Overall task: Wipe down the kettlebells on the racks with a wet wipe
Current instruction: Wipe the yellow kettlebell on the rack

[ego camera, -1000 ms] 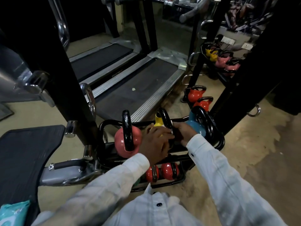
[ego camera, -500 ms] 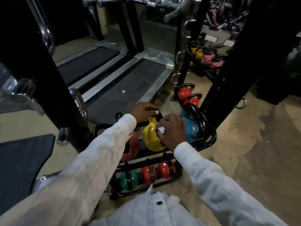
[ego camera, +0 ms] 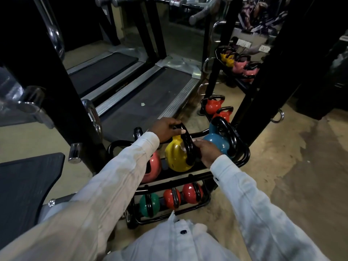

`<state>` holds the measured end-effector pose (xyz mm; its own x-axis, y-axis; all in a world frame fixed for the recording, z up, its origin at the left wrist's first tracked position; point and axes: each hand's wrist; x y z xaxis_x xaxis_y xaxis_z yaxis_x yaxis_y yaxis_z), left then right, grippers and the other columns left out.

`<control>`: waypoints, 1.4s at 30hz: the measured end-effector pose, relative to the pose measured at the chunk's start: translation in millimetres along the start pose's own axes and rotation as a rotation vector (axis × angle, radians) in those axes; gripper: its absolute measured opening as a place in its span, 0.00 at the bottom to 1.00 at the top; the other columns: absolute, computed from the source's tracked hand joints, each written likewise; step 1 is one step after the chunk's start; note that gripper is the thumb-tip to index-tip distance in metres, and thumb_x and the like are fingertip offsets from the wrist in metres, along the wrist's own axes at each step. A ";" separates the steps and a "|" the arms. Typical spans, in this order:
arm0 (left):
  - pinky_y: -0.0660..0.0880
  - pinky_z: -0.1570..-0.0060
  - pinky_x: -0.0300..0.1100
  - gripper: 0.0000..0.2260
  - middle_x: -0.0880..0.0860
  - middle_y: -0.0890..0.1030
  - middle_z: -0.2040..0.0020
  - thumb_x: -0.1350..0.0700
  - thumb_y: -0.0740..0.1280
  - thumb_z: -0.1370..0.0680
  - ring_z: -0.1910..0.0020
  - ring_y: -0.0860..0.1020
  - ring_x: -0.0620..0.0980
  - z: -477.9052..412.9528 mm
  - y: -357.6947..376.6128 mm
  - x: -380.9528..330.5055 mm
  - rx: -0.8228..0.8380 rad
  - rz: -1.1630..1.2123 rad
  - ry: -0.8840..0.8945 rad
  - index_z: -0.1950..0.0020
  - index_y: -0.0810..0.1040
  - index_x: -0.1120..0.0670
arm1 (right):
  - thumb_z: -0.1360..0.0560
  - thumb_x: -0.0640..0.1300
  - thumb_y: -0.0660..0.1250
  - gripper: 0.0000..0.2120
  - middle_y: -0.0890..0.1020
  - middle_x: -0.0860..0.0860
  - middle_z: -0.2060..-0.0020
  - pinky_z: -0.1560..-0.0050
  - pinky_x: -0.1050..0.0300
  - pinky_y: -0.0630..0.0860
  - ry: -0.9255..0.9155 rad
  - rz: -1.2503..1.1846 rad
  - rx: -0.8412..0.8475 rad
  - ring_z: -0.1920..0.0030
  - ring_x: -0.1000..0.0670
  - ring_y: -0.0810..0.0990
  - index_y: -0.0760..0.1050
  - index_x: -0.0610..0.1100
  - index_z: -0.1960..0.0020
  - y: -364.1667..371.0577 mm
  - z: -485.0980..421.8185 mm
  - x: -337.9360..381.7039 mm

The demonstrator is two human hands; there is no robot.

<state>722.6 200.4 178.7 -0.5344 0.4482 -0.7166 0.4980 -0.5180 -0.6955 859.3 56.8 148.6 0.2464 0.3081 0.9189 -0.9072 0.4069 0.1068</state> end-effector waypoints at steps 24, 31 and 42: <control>0.72 0.37 0.47 0.17 0.49 0.79 0.37 0.44 0.72 0.27 0.40 0.77 0.48 7.0 12.7 -3.3 -0.042 0.019 0.104 0.40 0.81 0.47 | 0.27 0.51 0.68 0.07 0.82 0.56 0.48 0.30 0.37 0.58 -0.654 0.996 -0.601 0.40 0.51 0.76 0.81 0.55 0.49 -2.6 48.3 -55.4; 0.71 0.35 0.44 0.15 0.51 0.78 0.35 0.51 0.73 0.26 0.37 0.76 0.49 10.1 11.2 -4.3 -0.025 0.031 0.100 0.40 0.82 0.49 | 0.22 0.45 0.63 0.11 0.83 0.48 0.55 0.43 0.48 0.75 -0.091 0.211 -0.269 0.51 0.47 0.81 0.81 0.46 0.59 12.4 22.7 -18.0; 0.70 0.35 0.50 0.15 0.45 0.76 0.33 0.44 0.72 0.27 0.37 0.75 0.46 11.8 16.6 0.5 -0.054 0.018 0.071 0.41 0.81 0.42 | 0.23 0.43 0.66 0.12 0.84 0.44 0.55 0.41 0.49 0.77 0.249 -0.127 -0.017 0.53 0.44 0.82 0.79 0.38 0.44 -5.0 -0.6 33.0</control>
<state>722.5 183.5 167.4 -0.4766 0.4904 -0.7297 0.5445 -0.4870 -0.6829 872.1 65.5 178.1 0.4363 0.4544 0.7767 -0.8581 0.4698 0.2072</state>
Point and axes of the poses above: each hand's wrist, its own z-axis away from the middle knuckle, its own y-axis out of the palm, x = y × z
